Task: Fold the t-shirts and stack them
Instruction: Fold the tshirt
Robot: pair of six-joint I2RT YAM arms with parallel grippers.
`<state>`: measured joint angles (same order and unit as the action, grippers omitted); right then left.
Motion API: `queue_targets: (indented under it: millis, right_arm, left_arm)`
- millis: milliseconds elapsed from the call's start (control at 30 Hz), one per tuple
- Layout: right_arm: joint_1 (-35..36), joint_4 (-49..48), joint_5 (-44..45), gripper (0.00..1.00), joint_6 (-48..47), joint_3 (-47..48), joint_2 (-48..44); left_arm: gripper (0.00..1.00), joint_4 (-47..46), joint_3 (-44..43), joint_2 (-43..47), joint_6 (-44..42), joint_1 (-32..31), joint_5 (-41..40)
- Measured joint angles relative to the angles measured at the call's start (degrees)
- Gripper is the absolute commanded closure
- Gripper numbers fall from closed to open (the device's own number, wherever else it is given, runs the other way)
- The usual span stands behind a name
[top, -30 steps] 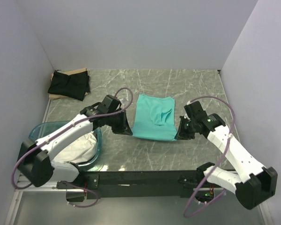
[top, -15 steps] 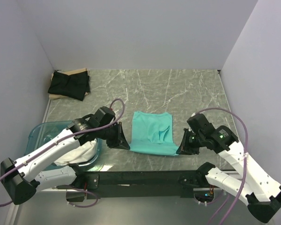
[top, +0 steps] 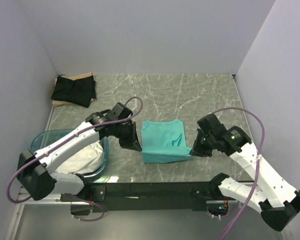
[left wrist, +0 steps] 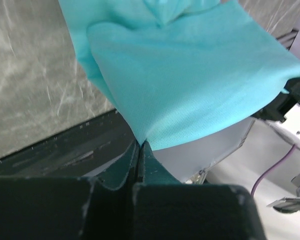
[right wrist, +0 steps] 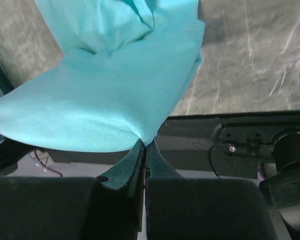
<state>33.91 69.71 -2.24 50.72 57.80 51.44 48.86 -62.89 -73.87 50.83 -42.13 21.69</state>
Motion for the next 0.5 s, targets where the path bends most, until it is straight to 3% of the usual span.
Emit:
queue_targets:
  millis: [500]
  right_arm:
    - [-12.44,-5.38,0.70,1.00,-9.73,6.10,11.19]
  left_arm:
    - [1.00,-0.28,-10.21,-13.35,-7.54,8.20,2.73]
